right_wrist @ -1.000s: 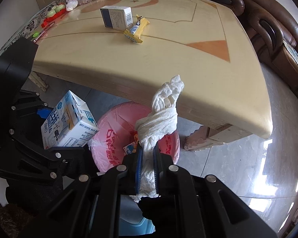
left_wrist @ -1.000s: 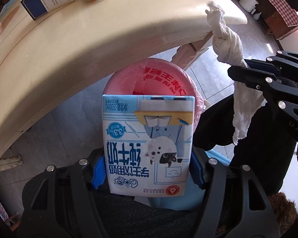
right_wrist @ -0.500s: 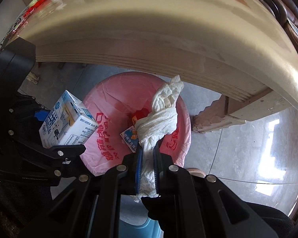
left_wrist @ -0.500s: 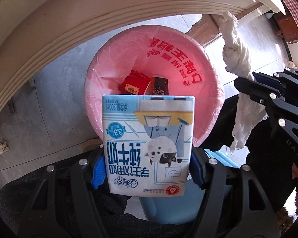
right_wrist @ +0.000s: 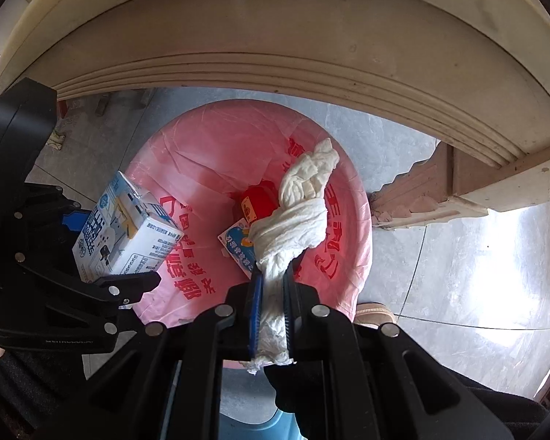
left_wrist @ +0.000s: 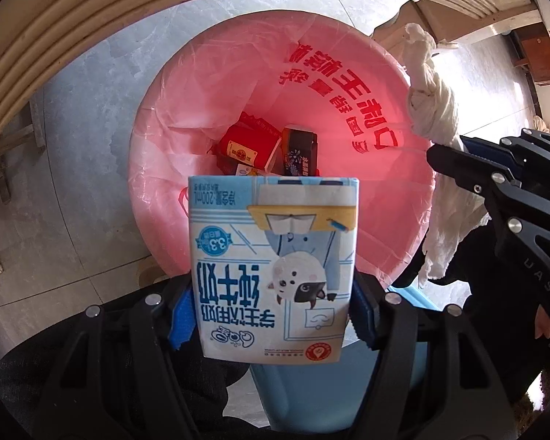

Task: Collect trash
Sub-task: 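Open both tools to drop the milk carton and tissue into the bin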

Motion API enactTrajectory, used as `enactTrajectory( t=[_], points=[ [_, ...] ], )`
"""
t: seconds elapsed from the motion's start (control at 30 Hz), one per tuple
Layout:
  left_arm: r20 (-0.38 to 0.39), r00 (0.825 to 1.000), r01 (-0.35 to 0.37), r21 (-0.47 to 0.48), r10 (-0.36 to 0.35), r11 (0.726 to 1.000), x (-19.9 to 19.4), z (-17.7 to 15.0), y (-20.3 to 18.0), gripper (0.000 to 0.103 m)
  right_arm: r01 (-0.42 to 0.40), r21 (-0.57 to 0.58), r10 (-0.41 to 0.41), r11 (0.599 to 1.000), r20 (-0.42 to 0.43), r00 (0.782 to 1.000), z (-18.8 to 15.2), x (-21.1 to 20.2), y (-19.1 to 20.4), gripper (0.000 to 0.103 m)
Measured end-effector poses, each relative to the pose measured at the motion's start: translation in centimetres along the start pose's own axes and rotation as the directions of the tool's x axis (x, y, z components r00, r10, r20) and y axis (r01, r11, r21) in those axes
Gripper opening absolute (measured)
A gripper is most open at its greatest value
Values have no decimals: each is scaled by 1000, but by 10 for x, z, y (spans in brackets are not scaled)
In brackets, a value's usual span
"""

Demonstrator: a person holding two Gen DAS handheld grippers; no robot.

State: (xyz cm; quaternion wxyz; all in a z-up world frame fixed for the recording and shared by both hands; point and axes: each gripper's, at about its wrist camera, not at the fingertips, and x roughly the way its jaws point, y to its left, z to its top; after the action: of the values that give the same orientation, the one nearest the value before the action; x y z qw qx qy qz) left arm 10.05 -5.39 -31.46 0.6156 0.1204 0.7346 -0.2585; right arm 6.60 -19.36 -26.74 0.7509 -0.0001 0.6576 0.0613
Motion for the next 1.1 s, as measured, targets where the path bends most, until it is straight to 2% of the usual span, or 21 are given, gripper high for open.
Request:
enactTrajectory(
  t=[0.3, 0.67, 0.73, 0.8, 0.83, 0.87, 1.1],
  points=[
    [-1, 1000, 23, -19, -23, 1000, -2, 4, 8, 66, -18, -17, 18, 1000, -24, 1000, 4, 9, 3, 11],
    [8, 1000, 2, -28, -2, 1000, -2, 4, 12, 66, -29, -43, 28, 999, -27, 999, 3, 13, 5, 13],
    [4, 1000, -9, -27, 10, 1000, -2, 5, 12, 66, -23, -49, 22, 999, -28, 999, 3, 14, 6, 17],
    [0, 1000, -13, -22, 13, 1000, -2, 5, 11, 74, -15, -53, 13, 998, -25, 1000, 5, 14, 7, 38],
    [1, 1000, -24, -19, 24, 1000, -3, 5, 11, 75, -7, -54, 6, 999, -17, 1000, 5, 12, 8, 56],
    [4, 999, -41, -15, 41, 999, -3, 6, 10, 77, -5, -55, 5, 998, -6, 1000, 5, 10, 7, 61],
    [14, 999, -41, -23, 41, 999, -8, 6, 12, 78, -14, -46, 14, 999, -5, 1000, 7, 12, 6, 61]
  ],
)
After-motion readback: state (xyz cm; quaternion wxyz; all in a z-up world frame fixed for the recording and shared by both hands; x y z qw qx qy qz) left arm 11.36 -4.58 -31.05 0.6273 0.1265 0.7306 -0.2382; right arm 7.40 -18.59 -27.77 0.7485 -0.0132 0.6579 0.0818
